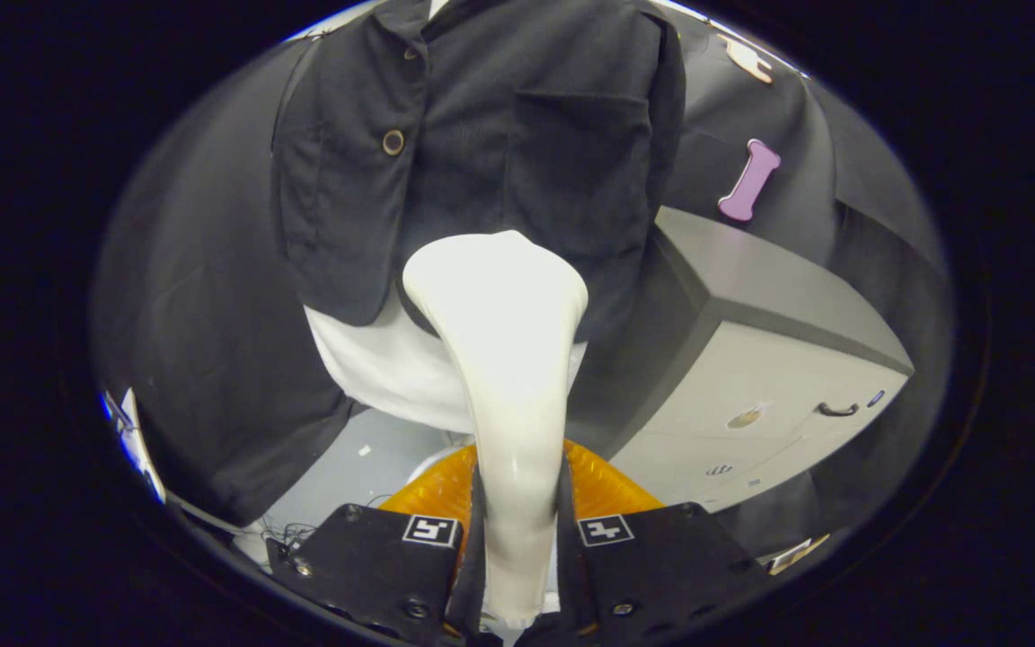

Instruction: Iron the clothes twice with a garment steamer, once on the left side and once on the right side.

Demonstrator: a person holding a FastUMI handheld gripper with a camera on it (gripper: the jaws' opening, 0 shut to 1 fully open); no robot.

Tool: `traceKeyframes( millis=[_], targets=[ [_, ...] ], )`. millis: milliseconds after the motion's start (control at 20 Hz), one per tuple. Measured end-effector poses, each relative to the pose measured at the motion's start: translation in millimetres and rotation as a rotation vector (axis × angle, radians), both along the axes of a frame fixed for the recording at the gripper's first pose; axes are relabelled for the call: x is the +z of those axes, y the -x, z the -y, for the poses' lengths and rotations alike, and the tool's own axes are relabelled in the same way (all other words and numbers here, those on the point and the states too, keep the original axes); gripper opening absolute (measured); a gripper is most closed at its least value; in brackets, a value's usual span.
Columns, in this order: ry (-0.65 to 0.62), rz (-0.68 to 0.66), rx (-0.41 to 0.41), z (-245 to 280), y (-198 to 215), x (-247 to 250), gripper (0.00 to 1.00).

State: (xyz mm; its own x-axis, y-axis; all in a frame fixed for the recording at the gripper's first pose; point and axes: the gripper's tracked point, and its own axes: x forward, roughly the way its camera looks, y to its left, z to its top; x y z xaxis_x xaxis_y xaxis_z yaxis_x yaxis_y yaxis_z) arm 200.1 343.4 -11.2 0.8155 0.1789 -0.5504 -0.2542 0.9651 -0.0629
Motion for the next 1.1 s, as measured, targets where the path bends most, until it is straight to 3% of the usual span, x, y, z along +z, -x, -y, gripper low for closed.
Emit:
traceKeyframes(
  millis=[550,1100],
  targets=[
    [-0.052,0.249,0.056,-28,34,175,0.35],
    [-0.079,0.429,0.138,-120,44,302,0.35]
  ],
)
